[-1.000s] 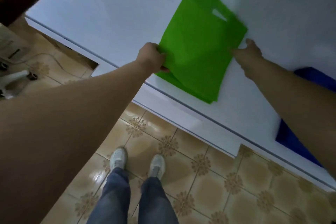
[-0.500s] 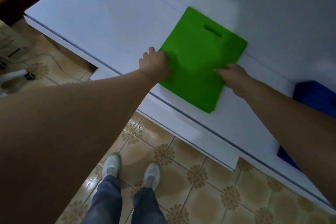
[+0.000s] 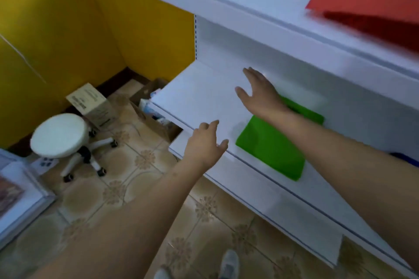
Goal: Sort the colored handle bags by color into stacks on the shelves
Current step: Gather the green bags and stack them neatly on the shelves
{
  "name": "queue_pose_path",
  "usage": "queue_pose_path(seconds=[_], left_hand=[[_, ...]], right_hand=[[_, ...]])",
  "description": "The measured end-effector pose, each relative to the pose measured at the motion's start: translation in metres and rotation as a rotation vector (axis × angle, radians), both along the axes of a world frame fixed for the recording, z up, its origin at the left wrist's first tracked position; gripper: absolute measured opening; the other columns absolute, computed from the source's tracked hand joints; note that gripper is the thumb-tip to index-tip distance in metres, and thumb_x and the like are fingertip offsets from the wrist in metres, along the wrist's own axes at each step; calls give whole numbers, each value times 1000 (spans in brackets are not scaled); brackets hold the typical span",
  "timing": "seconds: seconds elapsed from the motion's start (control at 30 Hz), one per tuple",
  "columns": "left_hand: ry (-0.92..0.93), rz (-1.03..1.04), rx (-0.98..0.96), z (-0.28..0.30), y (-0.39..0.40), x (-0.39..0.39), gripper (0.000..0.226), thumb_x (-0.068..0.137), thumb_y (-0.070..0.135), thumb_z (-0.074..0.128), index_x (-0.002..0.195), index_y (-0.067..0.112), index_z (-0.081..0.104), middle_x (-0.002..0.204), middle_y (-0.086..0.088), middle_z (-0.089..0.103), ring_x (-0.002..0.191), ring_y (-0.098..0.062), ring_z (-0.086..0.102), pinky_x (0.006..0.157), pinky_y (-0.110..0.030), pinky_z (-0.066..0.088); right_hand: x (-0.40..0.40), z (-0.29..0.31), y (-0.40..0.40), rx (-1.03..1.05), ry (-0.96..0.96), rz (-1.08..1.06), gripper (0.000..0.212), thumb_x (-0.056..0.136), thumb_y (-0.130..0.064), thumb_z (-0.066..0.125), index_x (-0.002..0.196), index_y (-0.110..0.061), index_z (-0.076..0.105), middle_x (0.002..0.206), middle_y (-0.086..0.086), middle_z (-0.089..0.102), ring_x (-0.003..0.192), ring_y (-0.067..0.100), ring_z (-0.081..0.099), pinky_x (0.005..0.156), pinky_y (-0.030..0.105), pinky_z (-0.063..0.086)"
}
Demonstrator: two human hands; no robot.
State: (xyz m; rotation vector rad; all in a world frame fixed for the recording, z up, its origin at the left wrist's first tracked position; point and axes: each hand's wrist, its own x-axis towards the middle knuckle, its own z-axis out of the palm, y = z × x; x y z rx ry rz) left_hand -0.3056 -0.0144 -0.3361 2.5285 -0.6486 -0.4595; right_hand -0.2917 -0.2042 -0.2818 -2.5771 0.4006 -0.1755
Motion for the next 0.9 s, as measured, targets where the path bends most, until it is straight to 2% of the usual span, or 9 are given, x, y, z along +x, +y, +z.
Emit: queue_pose_path(seconds=[0.13, 0.23, 0.3, 0.43, 0.5, 0.73, 0.9], left_hand=[[-84, 6, -62, 56, 64, 8, 67, 96, 46, 52, 152, 19, 28, 145, -10, 41, 129, -29, 43, 102, -43, 43], [-130, 25, -103, 96, 104, 22, 65, 96, 47, 50, 151, 19, 28, 145, -10, 40, 124, -29, 48, 100, -47, 44], [-170, 43, -145, 124, 123, 35, 62, 97, 44, 50, 150, 19, 30, 145, -9, 39, 128, -28, 44, 102, -45, 43], [-295, 69, -228, 169, 141, 61, 55, 97, 44, 50, 145, 21, 39, 138, -4, 46, 125, -23, 45, 101, -43, 44], [-337, 64, -265, 187, 143, 74, 53, 96, 44, 49, 144, 22, 41, 134, -2, 48, 121, -22, 46, 99, -42, 44], [-447, 68, -372, 236, 113, 143, 42, 94, 34, 54, 134, 20, 53, 128, -2, 53, 120, -22, 47, 96, -36, 43], [-521, 107, -420, 265, 60, 208, 41, 95, 31, 54, 133, 17, 54, 130, -5, 51, 122, -22, 45, 99, -37, 41]], right_hand=[[15, 90, 81, -169, -147, 217, 60, 100, -40, 44, 153, -17, 26, 159, -2, 24, 146, 14, 21, 113, 20, 13], [20, 150, 124, -298, -240, 347, 58, 99, -41, 41, 151, -17, 31, 156, 1, 32, 142, 16, 30, 115, 28, 21], [25, 184, 138, -342, -294, 370, 56, 100, -42, 39, 149, -18, 34, 154, 1, 35, 141, 16, 32, 116, 32, 25], [32, 234, 139, -340, -411, 214, 51, 102, -36, 42, 148, -18, 36, 153, 2, 38, 141, 18, 32, 116, 34, 26], [38, 247, 127, -353, -408, 135, 52, 102, -37, 42, 149, -17, 34, 154, 2, 35, 142, 18, 29, 116, 33, 23], [86, 256, 40, -370, -268, -111, 64, 99, -41, 45, 152, -10, 26, 158, 11, 25, 146, 24, 22, 118, 37, 21], [136, 256, -35, -338, -123, -237, 74, 96, -49, 49, 153, -11, 20, 158, 9, 24, 144, 27, 26, 115, 41, 28]])
